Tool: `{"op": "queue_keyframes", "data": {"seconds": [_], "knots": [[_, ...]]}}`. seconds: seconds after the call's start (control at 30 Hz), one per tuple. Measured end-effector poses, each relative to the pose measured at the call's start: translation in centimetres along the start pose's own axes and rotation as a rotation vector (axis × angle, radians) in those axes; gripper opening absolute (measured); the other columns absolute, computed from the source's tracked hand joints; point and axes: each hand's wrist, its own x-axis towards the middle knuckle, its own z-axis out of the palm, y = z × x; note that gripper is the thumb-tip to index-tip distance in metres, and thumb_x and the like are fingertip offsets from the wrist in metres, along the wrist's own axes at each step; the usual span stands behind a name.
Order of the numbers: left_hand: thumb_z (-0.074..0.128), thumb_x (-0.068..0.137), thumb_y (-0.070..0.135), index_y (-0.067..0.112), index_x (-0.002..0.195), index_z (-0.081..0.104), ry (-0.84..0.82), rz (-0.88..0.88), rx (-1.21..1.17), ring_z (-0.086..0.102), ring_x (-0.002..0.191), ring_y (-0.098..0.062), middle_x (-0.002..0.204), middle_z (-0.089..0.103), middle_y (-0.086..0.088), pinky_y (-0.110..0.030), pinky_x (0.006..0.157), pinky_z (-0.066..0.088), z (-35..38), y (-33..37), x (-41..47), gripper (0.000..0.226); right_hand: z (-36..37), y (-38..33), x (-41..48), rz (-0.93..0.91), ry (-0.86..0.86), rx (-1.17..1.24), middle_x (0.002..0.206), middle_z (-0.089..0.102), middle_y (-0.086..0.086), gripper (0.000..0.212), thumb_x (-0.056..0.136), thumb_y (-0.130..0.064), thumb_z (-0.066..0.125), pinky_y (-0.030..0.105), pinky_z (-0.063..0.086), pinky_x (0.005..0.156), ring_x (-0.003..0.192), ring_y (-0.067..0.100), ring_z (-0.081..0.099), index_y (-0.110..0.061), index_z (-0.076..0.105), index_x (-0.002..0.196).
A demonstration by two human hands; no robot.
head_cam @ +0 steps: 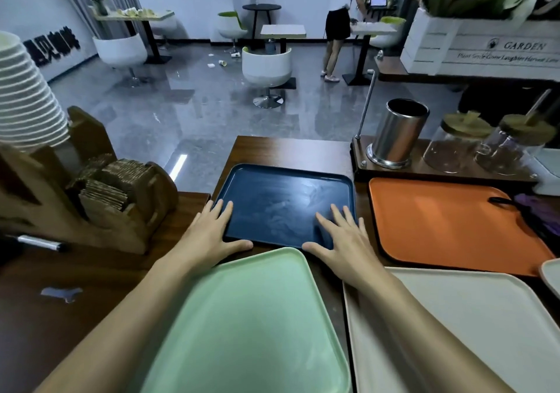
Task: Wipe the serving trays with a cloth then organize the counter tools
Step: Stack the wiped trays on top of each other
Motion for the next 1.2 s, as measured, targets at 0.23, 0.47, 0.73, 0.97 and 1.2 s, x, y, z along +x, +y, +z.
{"op": "queue_keyframes", "data": {"seconds": [0.23,0.47,0.73,0.97,1.2], "knots": [[0.059,0.07,0.087,0.02,0.164,0.0,0.012,-0.084,-0.119,0.004,0.158,-0.025,0.17,-0.017,0.004,-0.045,0.125,0.024,-0.5,0.3,-0.1,0.129,-1.4,0.1,1.7,0.113,-0.083,0.095,0.168,-0.012,0.009,0.12,0.073,-0.071,0.073,0.042,0.008,0.124,0.154,0.024,-0.018,-0.02,0.011,0.162],[0.066,0.068,0.085,0.022,0.164,0.001,0.031,-0.122,-0.202,0.007,0.158,-0.022,0.171,-0.013,0.004,-0.044,0.124,0.025,-0.3,0.3,1.1,0.132,-1.7,1.1,2.5,0.138,-0.044,0.104,0.168,-0.011,0.009,0.121,0.073,-0.074,0.071,0.038,0.008,0.124,0.155,0.021,-0.013,-0.02,0.01,0.162],[0.076,0.051,0.085,0.036,0.163,0.001,0.078,-0.129,-0.319,0.029,0.152,-0.025,0.171,0.011,0.005,-0.048,0.119,0.034,-0.3,-0.4,2.4,0.144,-1.4,1.6,3.3,0.077,-0.031,0.099,0.169,-0.006,0.007,0.118,0.075,-0.067,0.075,0.037,0.011,0.123,0.156,0.021,-0.005,-0.019,0.011,0.161],[0.068,0.044,0.091,0.043,0.161,0.005,0.123,-0.1,-0.348,0.036,0.147,-0.028,0.167,0.021,0.004,-0.05,0.117,0.037,-1.4,-0.6,5.4,0.142,-1.9,1.6,6.7,0.049,0.024,0.14,0.169,-0.003,0.005,0.111,0.077,-0.058,0.078,0.035,0.013,0.122,0.156,0.019,-0.003,-0.021,0.016,0.161],[0.073,0.045,0.086,0.045,0.16,0.013,0.123,-0.065,-0.418,0.031,0.151,-0.023,0.167,0.021,0.004,-0.053,0.119,0.032,-3.1,-0.2,10.6,0.135,-3.0,1.8,11.6,0.073,0.09,0.199,0.169,-0.006,0.004,0.11,0.076,-0.052,0.081,0.036,0.011,0.123,0.156,0.018,-0.002,-0.022,0.017,0.161]]}}
